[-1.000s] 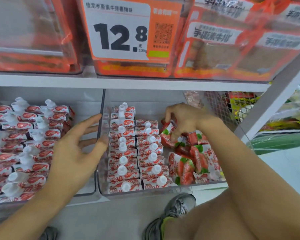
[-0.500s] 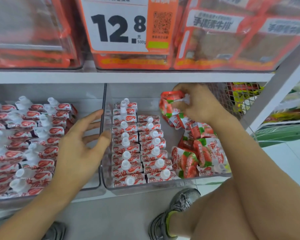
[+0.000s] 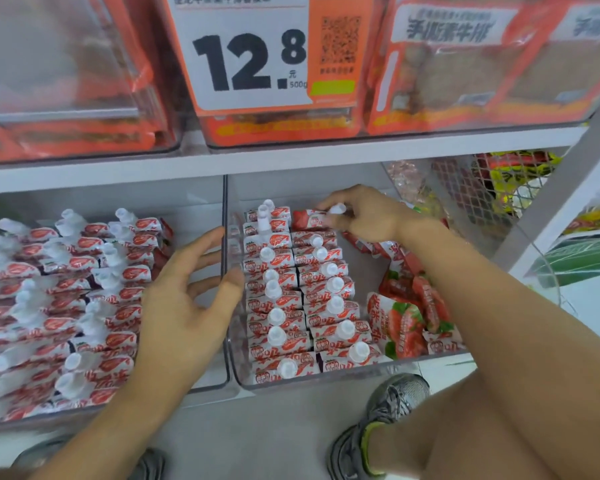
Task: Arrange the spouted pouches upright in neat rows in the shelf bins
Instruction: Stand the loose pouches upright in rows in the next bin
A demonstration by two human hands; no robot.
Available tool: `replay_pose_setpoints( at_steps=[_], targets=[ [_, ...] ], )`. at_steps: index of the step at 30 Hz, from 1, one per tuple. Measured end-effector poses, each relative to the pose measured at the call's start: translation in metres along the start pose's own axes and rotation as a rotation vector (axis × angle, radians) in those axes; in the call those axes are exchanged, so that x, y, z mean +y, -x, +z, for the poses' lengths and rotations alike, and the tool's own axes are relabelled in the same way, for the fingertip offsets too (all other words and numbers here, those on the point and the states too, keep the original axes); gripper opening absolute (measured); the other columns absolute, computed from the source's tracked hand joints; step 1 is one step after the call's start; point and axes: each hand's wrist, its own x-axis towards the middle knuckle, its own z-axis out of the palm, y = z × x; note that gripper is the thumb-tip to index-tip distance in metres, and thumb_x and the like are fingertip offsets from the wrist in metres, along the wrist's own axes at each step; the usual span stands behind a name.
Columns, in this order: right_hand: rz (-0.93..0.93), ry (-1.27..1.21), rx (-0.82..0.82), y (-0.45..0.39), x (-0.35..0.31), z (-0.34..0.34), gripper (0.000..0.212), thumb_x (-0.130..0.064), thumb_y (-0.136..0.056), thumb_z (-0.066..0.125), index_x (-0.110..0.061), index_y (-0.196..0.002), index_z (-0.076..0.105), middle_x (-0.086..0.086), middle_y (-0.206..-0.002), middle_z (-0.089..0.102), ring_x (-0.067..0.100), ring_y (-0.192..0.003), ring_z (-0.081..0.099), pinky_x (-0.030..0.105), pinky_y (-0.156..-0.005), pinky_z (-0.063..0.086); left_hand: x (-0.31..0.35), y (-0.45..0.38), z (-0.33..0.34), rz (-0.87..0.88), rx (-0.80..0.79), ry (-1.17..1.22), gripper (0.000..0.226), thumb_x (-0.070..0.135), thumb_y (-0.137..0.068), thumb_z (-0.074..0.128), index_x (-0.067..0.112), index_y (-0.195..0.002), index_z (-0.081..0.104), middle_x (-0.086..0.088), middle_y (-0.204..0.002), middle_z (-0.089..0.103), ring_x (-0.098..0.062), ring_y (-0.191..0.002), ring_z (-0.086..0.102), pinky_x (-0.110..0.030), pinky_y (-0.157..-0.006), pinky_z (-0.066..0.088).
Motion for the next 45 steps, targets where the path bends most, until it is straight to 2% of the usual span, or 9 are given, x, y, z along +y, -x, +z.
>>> replay_pose_setpoints(
  at_steps=[4, 9, 13, 17, 23, 28, 32, 38, 45],
  targets=[
    [-0.009, -0.041, 0.04, -0.005, -0.01, 0.004, 0.037, -0.052, -0.093, 0.056, -0.02, -0.107, 0.067, 0.002, -0.109, 0.068, 0.019, -0.099, 0.062, 0.036, -0.092, 0.05, -0.001, 0.0, -0.001, -0.01, -0.01, 0.004, 0.05, 0.039, -0.08, 0.066, 0.033, -0.129, 0.058, 0.009, -0.12, 0.065, -0.004, -0.106, 0.065, -0.019, -0.088, 0.053],
    [0.074, 0.089, -0.095, -0.008, -0.02, 0.01, 0.047, -0.056, -0.099, 0.039, -0.02, -0.121, 0.059, 0.002, -0.124, 0.063, 0.021, -0.107, 0.058, 0.031, -0.087, 0.04, 0.001, 0.0, -0.001, -0.01, -0.003, 0.001, 0.056, 0.046, -0.078, 0.06, 0.029, -0.132, 0.057, 0.01, -0.123, 0.064, 0.001, -0.109, 0.062, -0.026, -0.091, 0.054],
    [0.114, -0.026, -0.145, -0.009, -0.017, 0.004, 0.035, -0.061, -0.095, 0.043, -0.031, -0.089, 0.058, -0.004, -0.099, 0.065, 0.017, -0.088, 0.062, 0.035, -0.086, 0.043, 0.003, 0.0, -0.001, 0.005, 0.001, -0.029, 0.051, 0.032, -0.082, 0.062, 0.025, -0.133, 0.057, 0.012, -0.125, 0.062, 0.007, -0.112, 0.058, -0.014, -0.085, 0.051],
    [0.143, 0.105, -0.176, -0.007, -0.024, 0.01, 0.061, -0.064, -0.096, 0.032, -0.03, -0.146, 0.041, -0.004, -0.156, 0.036, 0.021, -0.141, 0.036, 0.037, -0.114, 0.025, 0.004, 0.0, -0.001, 0.001, 0.0, -0.026, 0.05, 0.03, -0.081, 0.061, 0.026, -0.132, 0.057, 0.012, -0.123, 0.063, 0.009, -0.109, 0.058, -0.007, -0.083, 0.047],
    [0.145, -0.224, -0.205, 0.006, -0.025, -0.002, 0.067, -0.073, -0.09, 0.034, -0.039, -0.148, 0.036, -0.016, -0.152, 0.036, 0.015, -0.137, 0.04, 0.038, -0.118, 0.023, 0.008, 0.001, 0.0, -0.004, 0.005, -0.02, 0.048, 0.029, -0.081, 0.062, 0.027, -0.129, 0.059, 0.011, -0.122, 0.064, 0.009, -0.109, 0.058, -0.011, -0.088, 0.048],
    [0.019, 0.047, 0.106, 0.038, -0.025, -0.029, 0.033, -0.045, -0.097, 0.052, -0.022, -0.117, 0.065, -0.004, -0.123, 0.066, 0.017, -0.113, 0.061, 0.028, -0.094, 0.045, 0.009, 0.002, 0.001, -0.027, 0.017, -0.014, 0.043, 0.016, -0.086, 0.071, 0.027, -0.127, 0.06, 0.011, -0.12, 0.064, 0.011, -0.107, 0.057, -0.004, -0.084, 0.045],
    [0.039, 0.169, -0.053, 0.092, -0.026, -0.021, 0.028, -0.047, -0.079, 0.076, -0.022, -0.093, 0.071, -0.013, -0.087, 0.069, 0.007, -0.079, 0.066, 0.025, -0.071, 0.05, 0.013, 0.003, 0.003, -0.045, 0.01, 0.009, 0.044, 0.006, -0.086, 0.067, 0.024, -0.126, 0.06, 0.012, -0.117, 0.063, 0.016, -0.106, 0.055, 0.002, -0.078, 0.042],
    [0.133, 0.577, -0.164, 0.131, -0.039, 0.009, 0.05, -0.047, -0.074, 0.078, -0.02, -0.066, 0.037, -0.003, -0.071, 0.038, 0.022, -0.075, 0.048, 0.028, -0.057, 0.035, 0.014, 0.001, 0.003, -0.082, -0.019, 0.075, 0.043, 0.009, -0.085, 0.069, 0.03, -0.121, 0.061, 0.029, -0.11, 0.066, 0.014, -0.107, 0.057, 0.0, -0.077, 0.044],
    [0.146, 0.428, -0.061, 0.138, -0.033, -0.006, 0.033, -0.034, -0.071, 0.078, -0.013, -0.074, 0.053, 0.002, -0.084, 0.052, 0.021, -0.077, 0.053, 0.031, -0.059, 0.043, 0.047, 0.005, 0.003, 0.142, 0.125, -0.185, 0.032, 0.035, -0.077, 0.066, 0.035, -0.108, 0.06, 0.005, -0.115, 0.062, -0.014, -0.1, 0.063, -0.028, -0.085, 0.051]
  ],
)
